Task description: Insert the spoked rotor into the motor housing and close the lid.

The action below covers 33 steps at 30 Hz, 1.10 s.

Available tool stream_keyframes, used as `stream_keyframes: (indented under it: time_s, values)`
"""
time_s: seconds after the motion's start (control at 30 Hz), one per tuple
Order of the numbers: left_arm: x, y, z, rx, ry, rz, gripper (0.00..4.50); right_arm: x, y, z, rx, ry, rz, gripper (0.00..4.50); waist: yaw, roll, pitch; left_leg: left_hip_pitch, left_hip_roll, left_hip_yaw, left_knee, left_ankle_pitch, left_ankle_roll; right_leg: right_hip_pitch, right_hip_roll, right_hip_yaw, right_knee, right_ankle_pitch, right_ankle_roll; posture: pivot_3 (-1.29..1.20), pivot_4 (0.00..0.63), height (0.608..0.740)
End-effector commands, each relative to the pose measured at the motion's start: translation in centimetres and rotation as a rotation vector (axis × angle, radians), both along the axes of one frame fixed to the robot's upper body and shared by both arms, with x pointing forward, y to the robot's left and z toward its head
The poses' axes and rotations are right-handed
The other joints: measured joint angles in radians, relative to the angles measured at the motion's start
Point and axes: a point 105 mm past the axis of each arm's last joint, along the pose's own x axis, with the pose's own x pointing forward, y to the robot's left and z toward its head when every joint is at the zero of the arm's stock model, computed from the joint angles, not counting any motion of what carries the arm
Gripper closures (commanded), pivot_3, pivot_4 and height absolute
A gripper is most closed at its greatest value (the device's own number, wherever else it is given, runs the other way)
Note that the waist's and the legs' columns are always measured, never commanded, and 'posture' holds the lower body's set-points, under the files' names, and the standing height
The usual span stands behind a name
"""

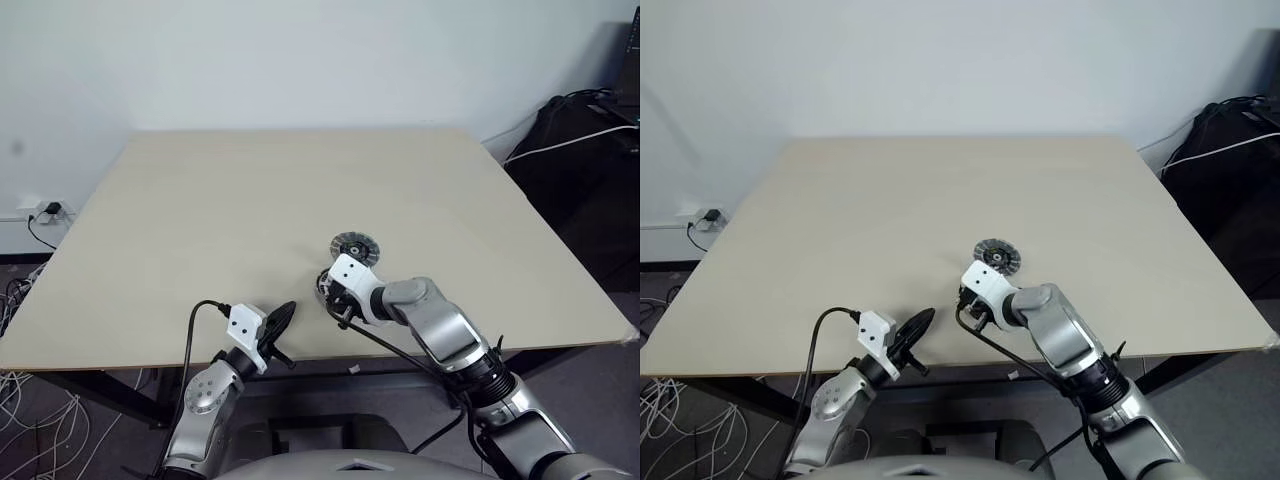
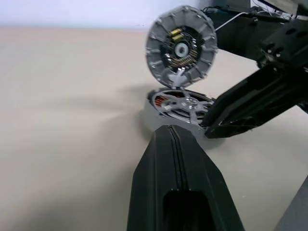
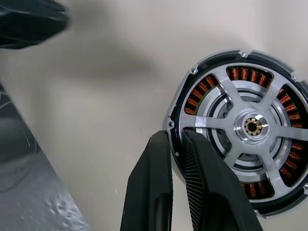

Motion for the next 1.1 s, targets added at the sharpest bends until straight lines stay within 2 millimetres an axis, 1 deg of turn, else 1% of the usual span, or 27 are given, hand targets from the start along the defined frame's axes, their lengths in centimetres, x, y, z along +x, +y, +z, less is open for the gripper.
stream_keyframes:
  time_s: [0.03, 0.2, 0.37, 0.47, 0.63, 0.67, 0.7, 0.83, 1.0, 1.1]
  values:
    - [0.4, 0.1, 0.8, -0.025, -0.038, 0.003, 4.50, 0.8, 0.0, 2.2, 0.042, -0.061, -0.074, 4.40, -0.001, 0.000, 0.000, 0.000, 0.000, 0.000, 0.000, 0.000, 0.000, 0.000, 0.000, 0.000, 0.000, 0.000, 0.000, 0.00, 0.000, 0.740]
    - [0.4, 0.1, 0.8, -0.026, -0.041, 0.005, 4.50, 0.1, 0.7, 2.6, 0.089, 0.000, -0.114, 4.40, -0.001, 0.000, 0.000, 0.000, 0.000, 0.000, 0.000, 0.000, 0.000, 0.000, 0.000, 0.000, 0.000, 0.000, 0.000, 0.00, 0.000, 0.740]
    - [0.4, 0.0, 1.0, -0.027, -0.047, 0.007, 4.50, 0.0, 1.6, 3.0, 0.147, 0.042, -0.158, 4.40, -0.001, 0.000, 0.000, 0.000, 0.000, -0.001, 0.000, 0.000, 0.000, 0.000, 0.000, 0.000, 0.000, 0.000, 0.000, 0.00, 0.000, 0.740]
    - [0.5, -0.1, 1.0, -0.027, -0.048, 0.007, 4.50, -0.1, 2.0, 2.7, 0.162, 0.072, -0.183, 4.40, -0.001, 0.000, 0.000, 0.000, 0.000, -0.001, 0.000, 0.000, 0.000, 0.000, 0.000, 0.000, 0.000, 0.000, 0.000, 0.00, 0.000, 0.740]
    - [0.6, 0.1, 1.1, -0.027, -0.049, 0.015, 4.50, 0.2, 2.0, 1.9, 0.164, 0.093, -0.231, 4.40, -0.003, 0.000, 0.000, 0.000, 0.000, -0.001, 0.000, 0.000, 0.000, 0.000, 0.000, 0.000, 0.000, 0.000, 0.000, 0.00, 0.000, 0.740]
    - [0.6, 0.2, 1.0, -0.027, -0.048, 0.016, 4.50, 0.2, 2.1, 1.9, 0.167, 0.093, -0.229, 3.68, -0.003, 0.000, 0.000, 0.000, 0.000, -0.001, 0.000, 0.000, 0.000, 0.000, 0.000, 0.000, 0.000, 0.000, 0.000, 0.00, 0.000, 0.740]
    - [0.6, 0.2, 1.0, -0.027, -0.048, 0.017, 4.50, 0.2, 2.2, 1.9, 0.168, 0.092, -0.223, 3.50, -0.003, 0.000, 0.000, 0.000, 0.000, -0.001, 0.000, 0.000, 0.000, 0.000, 0.000, 0.000, 0.000, 0.000, 0.000, 0.00, 0.000, 0.740]
    - [0.6, 0.3, 0.9, -0.027, -0.045, 0.018, 4.50, 0.2, 3.0, 2.7, 0.198, 0.076, -0.185, 2.30, -0.003, 0.000, 0.000, 0.000, 0.000, -0.001, 0.000, 0.000, 0.000, 0.000, 0.000, 0.000, 0.000, 0.000, 0.000, 0.00, 0.000, 0.740]
    - [0.6, 0.3, 0.7, -0.027, -0.041, 0.016, 4.50, -0.1, 3.6, 4.0, 0.223, 0.040, -0.087, 2.30, -0.003, 0.000, 0.000, 0.000, 0.000, -0.001, 0.000, 0.000, 0.000, 0.001, 0.000, 0.000, 0.000, 0.000, 0.000, 0.00, 0.000, 0.740]
    - [0.5, 0.3, 0.7, -0.028, -0.040, 0.015, 4.50, -0.6, 3.7, 4.7, 0.200, -0.022, 0.037, 2.30, -0.002, 0.000, 0.000, 0.000, 0.000, -0.002, 0.000, 0.000, 0.000, 0.001, 0.000, -0.001, -0.001, 0.000, 0.000, 0.00, 0.000, 0.740]
